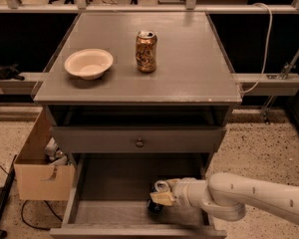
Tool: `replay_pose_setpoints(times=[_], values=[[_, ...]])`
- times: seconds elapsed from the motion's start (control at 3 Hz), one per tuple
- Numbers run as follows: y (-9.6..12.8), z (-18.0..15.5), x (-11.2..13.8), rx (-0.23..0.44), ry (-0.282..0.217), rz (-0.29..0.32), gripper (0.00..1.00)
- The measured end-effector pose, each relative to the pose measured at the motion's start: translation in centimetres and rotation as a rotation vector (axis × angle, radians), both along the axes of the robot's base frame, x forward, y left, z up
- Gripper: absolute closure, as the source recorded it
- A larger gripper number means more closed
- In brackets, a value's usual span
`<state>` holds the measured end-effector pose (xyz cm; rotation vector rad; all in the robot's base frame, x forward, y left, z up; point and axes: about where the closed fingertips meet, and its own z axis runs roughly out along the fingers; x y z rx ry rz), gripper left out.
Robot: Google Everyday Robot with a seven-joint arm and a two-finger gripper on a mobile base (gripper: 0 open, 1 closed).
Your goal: Place pepsi can into middle drawer
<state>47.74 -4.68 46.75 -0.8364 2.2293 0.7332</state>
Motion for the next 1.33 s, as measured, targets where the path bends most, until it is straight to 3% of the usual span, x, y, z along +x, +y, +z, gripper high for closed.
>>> replay_pose_setpoints(times=[0.33,0.67,1.33], values=[[-0.1,-3.2,1.2,-0.023,0.010,-0.006,1.00],[0.2,-4.7,3.4,-0.034,-0.012,-0.019,1.00],[0.2,-4.7,3.6,-0.033,-0.014,-0.022,0.59]])
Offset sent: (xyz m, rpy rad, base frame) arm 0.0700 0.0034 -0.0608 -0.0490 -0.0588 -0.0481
